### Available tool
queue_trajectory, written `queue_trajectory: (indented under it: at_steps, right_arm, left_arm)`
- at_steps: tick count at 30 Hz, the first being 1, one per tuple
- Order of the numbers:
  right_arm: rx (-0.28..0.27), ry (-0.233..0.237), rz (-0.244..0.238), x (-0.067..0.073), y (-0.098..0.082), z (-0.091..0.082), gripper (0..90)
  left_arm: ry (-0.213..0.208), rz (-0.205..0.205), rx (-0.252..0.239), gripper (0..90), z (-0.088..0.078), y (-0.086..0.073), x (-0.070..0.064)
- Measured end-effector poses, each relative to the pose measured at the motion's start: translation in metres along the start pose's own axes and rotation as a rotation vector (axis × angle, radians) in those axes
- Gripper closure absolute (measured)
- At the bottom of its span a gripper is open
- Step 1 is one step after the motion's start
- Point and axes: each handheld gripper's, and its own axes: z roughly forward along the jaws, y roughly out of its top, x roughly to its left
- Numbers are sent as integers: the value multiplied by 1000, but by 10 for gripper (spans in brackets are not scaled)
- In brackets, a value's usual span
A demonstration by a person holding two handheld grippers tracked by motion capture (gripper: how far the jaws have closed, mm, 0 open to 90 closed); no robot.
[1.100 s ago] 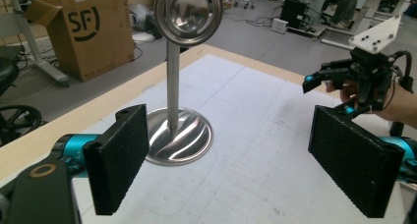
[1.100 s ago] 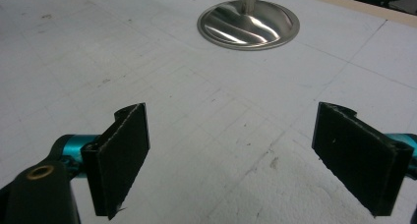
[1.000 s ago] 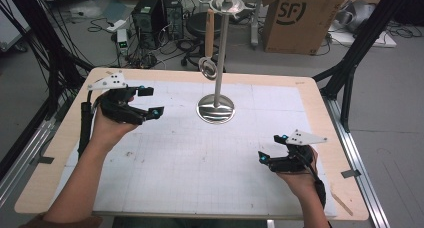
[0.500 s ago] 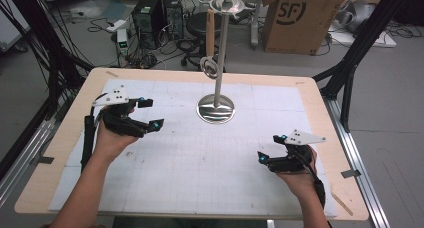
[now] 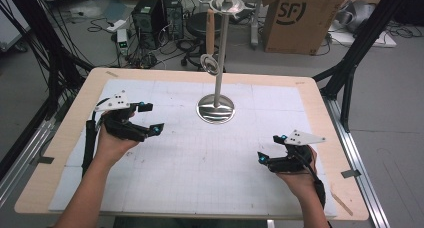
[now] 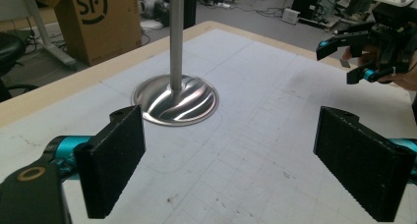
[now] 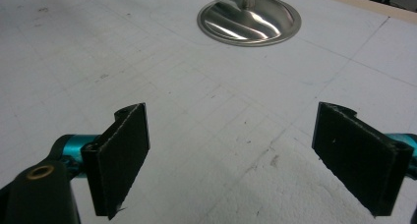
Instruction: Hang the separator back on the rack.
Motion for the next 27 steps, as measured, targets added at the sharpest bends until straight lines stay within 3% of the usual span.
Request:
queue_trajectory:
  at_steps: [27]
  right_arm:
    - [5,1,-2,-1,-1,2,130]
  left_arm:
    - [7,2,-5,128,-1,1,-1]
